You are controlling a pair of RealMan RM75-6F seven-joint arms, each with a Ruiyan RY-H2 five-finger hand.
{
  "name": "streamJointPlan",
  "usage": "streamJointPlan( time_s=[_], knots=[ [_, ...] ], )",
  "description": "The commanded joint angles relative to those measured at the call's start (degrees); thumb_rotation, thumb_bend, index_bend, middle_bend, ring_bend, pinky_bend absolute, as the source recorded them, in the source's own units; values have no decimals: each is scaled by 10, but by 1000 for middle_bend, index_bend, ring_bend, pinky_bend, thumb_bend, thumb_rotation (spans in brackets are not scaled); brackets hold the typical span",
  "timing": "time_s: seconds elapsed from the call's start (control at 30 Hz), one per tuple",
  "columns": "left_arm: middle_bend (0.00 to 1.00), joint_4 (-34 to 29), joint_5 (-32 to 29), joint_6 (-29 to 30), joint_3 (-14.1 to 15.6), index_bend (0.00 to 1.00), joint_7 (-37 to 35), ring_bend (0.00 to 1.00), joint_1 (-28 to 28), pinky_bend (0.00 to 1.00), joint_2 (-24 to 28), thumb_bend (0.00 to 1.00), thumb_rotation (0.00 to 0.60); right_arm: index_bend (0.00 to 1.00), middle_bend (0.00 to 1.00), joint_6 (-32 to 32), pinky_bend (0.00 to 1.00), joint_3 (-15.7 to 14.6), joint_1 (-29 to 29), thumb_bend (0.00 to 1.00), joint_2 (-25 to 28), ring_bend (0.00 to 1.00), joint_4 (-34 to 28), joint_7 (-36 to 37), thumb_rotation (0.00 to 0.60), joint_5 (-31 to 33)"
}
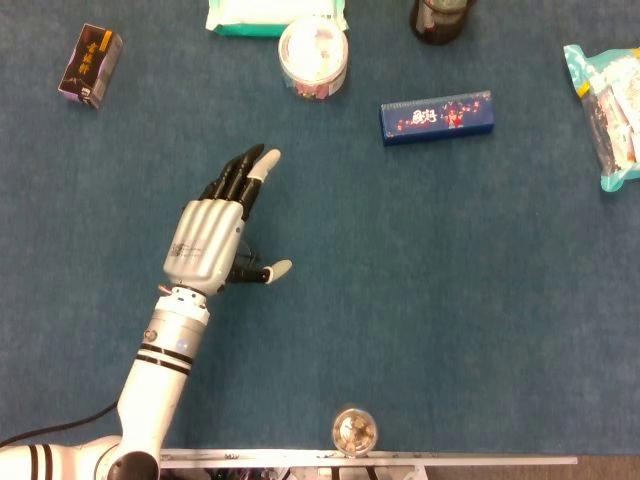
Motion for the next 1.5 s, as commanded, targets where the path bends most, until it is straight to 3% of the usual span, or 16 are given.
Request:
streamJointPlan(
  time_s=[0.03, 1.5],
  knots=[
    [0, 5, -4, -2, -3, 0, -4, 50, -1, 181, 1, 34, 600, 435, 390, 0, 579, 0, 0, 218, -1, 342, 0, -1, 600, 1],
    [0, 106, -2, -59, -14, 0, -117, 50, -30, 181, 7, 34, 600, 435, 390, -12, 579, 1, 0, 218, -8, 342, -10, -24, 600, 11]
  ],
)
